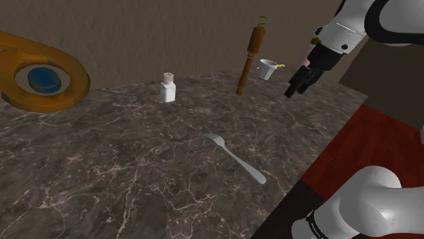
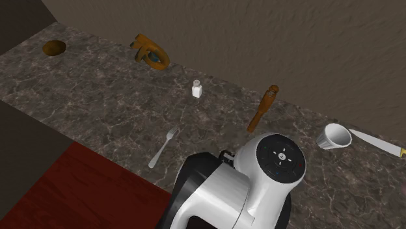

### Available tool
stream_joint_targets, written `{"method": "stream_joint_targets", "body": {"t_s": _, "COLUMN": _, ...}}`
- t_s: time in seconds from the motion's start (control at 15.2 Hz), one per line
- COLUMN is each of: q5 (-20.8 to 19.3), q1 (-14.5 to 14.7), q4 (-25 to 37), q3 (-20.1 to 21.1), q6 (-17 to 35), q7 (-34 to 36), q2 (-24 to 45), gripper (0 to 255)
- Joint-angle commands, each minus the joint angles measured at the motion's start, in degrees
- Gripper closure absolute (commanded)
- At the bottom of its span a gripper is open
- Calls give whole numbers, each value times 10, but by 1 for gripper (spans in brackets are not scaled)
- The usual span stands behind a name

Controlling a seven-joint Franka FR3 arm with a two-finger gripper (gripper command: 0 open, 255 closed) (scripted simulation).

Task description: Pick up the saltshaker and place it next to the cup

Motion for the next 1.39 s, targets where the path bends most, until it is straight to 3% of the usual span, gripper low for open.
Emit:
{"method": "stream_joint_targets", "body": {"t_s": 0.0, "q5": 0, "q1": 0, "q4": 0, "q3": 0, "q6": 0, "q7": 0, "q2": 0, "gripper": 0}}
{"method": "stream_joint_targets", "body": {"t_s": 0.73, "q5": 33, "q1": 12, "q4": 53, "q3": 129, "q6": 123, "q7": 137, "q2": 132, "gripper": 0}}
{"method": "stream_joint_targets", "body": {"t_s": 1.32, "q5": -12, "q1": -1, "q4": 165, "q3": 237, "q6": 193, "q7": 264, "q2": 286, "gripper": 0}}
